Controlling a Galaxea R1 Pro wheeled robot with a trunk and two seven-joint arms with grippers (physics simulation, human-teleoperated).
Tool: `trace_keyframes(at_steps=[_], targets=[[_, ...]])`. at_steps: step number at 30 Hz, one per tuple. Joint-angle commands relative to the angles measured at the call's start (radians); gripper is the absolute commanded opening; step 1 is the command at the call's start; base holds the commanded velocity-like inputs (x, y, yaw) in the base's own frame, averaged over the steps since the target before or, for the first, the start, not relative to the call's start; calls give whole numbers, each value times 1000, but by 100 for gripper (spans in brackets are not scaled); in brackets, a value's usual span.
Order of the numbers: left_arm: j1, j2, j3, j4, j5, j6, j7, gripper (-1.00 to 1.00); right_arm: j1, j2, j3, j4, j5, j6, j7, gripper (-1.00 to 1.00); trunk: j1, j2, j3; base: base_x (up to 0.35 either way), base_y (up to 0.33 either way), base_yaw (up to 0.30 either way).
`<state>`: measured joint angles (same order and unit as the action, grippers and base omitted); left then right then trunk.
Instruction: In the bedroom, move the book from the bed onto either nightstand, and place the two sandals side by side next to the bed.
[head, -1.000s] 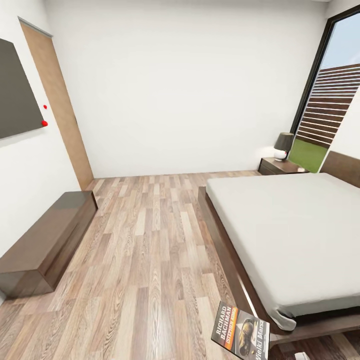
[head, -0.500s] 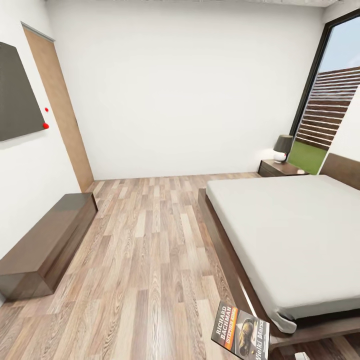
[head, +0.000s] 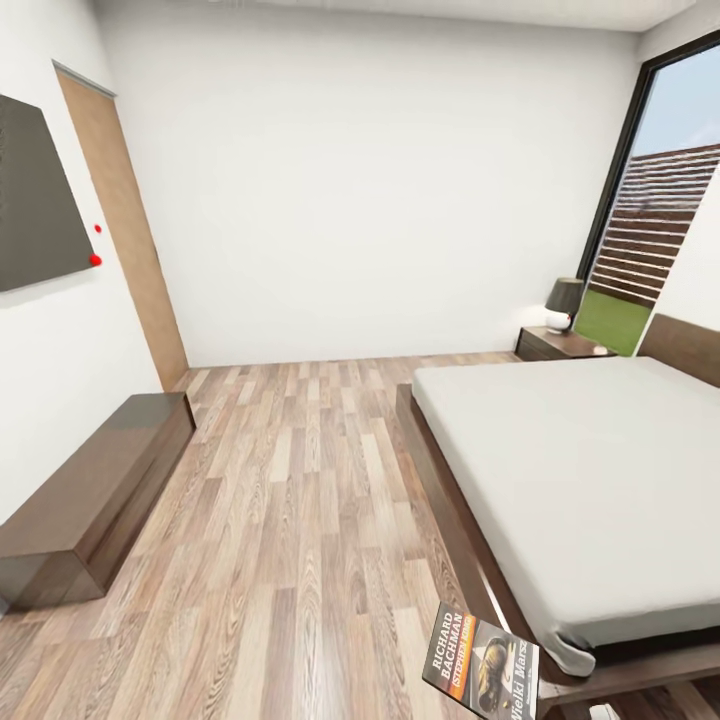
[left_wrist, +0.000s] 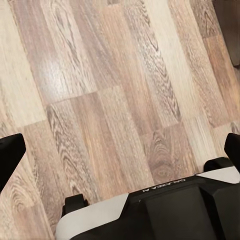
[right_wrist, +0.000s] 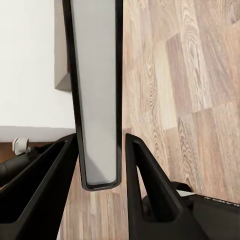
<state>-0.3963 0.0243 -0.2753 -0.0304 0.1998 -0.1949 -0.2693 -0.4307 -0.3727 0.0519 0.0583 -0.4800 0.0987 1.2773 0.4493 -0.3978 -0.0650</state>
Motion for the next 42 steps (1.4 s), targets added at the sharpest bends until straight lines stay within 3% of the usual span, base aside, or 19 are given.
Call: trace_keyframes(at_steps=[1,32,42], targets=[[-1,0,-8,1,10,-3,-4,100,-2,0,5,3,-9,10,4,-100,1,-2,-1,0,0,0],[-1,0,-8,1,10,-3,-4,100,-2,0,6,3,-9,10,4,-100,1,-2,49,0,0,0],[-1,-1,-8,0,10,-3,-4,100,-2,0,6,3,-9,10,3,-100,1,-2,52,52,0,0]])
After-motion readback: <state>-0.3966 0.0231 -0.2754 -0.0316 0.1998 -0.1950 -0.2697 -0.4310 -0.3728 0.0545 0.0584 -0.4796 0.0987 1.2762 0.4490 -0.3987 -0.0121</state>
